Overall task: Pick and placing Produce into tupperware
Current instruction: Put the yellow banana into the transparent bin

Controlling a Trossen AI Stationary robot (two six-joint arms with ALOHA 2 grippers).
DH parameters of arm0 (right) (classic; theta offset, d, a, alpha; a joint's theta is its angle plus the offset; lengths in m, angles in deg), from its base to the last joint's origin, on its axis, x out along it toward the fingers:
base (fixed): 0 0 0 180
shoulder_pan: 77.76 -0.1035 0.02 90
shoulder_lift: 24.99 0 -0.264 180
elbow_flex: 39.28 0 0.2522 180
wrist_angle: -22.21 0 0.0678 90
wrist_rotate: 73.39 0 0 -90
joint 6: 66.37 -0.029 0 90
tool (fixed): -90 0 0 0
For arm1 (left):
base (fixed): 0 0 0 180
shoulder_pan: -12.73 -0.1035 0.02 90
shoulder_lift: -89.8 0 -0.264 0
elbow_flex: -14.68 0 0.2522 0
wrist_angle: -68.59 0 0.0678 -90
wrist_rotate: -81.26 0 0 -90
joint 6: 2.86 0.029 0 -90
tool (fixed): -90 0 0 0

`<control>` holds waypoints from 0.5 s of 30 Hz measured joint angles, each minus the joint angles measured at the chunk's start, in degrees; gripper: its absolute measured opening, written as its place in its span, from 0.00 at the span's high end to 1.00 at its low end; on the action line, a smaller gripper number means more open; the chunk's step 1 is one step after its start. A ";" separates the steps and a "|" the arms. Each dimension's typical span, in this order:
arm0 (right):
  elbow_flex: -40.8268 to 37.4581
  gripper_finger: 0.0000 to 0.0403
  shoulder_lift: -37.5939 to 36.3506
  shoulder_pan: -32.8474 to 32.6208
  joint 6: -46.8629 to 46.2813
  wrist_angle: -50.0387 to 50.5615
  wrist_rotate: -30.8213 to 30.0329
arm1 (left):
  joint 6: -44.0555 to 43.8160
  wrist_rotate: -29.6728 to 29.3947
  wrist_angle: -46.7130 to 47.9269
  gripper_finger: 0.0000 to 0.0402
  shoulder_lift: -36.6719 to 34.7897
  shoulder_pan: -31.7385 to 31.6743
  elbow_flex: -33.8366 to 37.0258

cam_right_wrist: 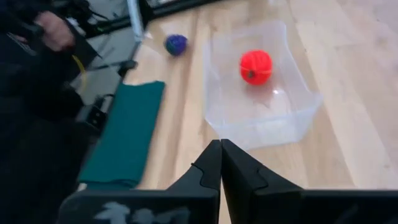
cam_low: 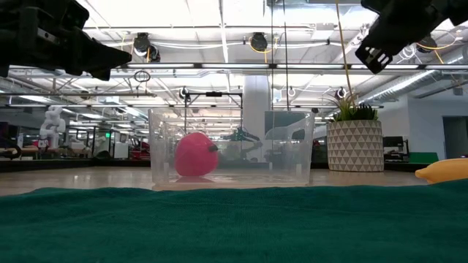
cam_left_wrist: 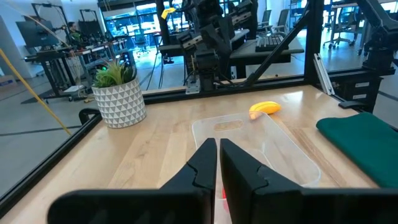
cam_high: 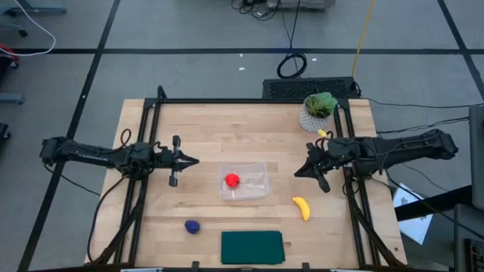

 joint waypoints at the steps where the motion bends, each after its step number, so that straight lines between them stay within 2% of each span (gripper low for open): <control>1: 0.43 1.00 0.11 -0.27 -0.07 1.46 -0.77 | 0.00 0.01 0.00 0.94 0.00 0.00 0.00; 5: 1.36 1.00 -0.29 -1.04 -0.29 4.38 -4.29 | 0.00 0.02 -0.02 0.94 0.00 0.00 0.00; 15: 1.39 1.00 -1.27 -1.14 -3.77 6.90 -4.78 | -0.20 0.02 -0.04 0.94 0.00 0.00 0.00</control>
